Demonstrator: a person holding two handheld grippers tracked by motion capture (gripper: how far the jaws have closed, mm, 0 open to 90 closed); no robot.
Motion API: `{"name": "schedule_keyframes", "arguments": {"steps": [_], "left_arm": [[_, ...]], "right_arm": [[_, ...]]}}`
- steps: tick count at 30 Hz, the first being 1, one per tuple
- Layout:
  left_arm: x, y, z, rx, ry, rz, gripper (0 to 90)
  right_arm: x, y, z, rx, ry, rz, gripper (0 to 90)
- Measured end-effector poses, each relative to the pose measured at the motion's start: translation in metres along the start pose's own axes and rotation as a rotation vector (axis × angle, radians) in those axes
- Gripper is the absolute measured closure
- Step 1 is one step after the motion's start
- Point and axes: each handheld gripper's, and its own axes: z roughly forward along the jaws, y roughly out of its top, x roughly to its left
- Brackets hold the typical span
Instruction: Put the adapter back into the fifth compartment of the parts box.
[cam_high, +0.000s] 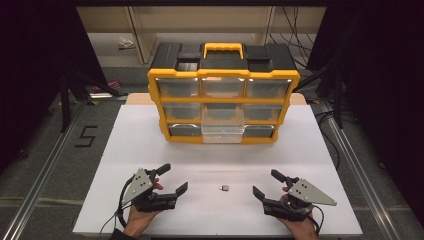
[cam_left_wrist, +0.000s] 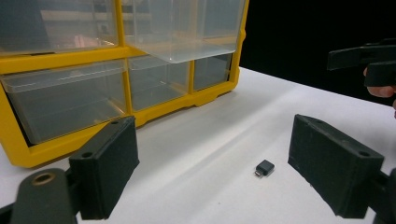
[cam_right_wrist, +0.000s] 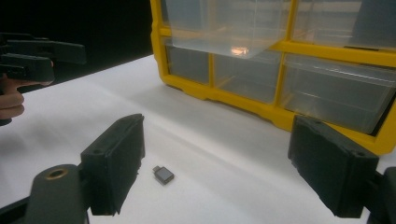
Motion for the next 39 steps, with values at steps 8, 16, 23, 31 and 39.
{"name": "schedule_keyframes", "arguments": {"steps": [8,16,23,31,39], "left_arm": [[0.0,0.0,0.0,-0.003,-0.003,-0.001,15.6],[0.0,0.0,0.0,-0.006,-0.006,0.001,15.6],[0.0,0.0,0.0,-0.009,-0.007,0.0,15.6],[0.0,0.0,0.0,-0.014,-0.01,0.001,15.6],[-0.001,0.0,0.001,-0.013,-0.014,0.006,15.6]], "right_arm": [[0.001,0.0,0.001,0.004,0.001,-0.012,19.6],[0.001,0.002,0.004,0.021,0.018,-0.031,21.0],[0.003,0.005,0.008,0.052,0.03,-0.071,21.0],[0.004,0.009,0.017,0.104,0.054,-0.088,22.2],[0.009,0.013,0.028,0.193,0.083,-0.121,23.8]]}}
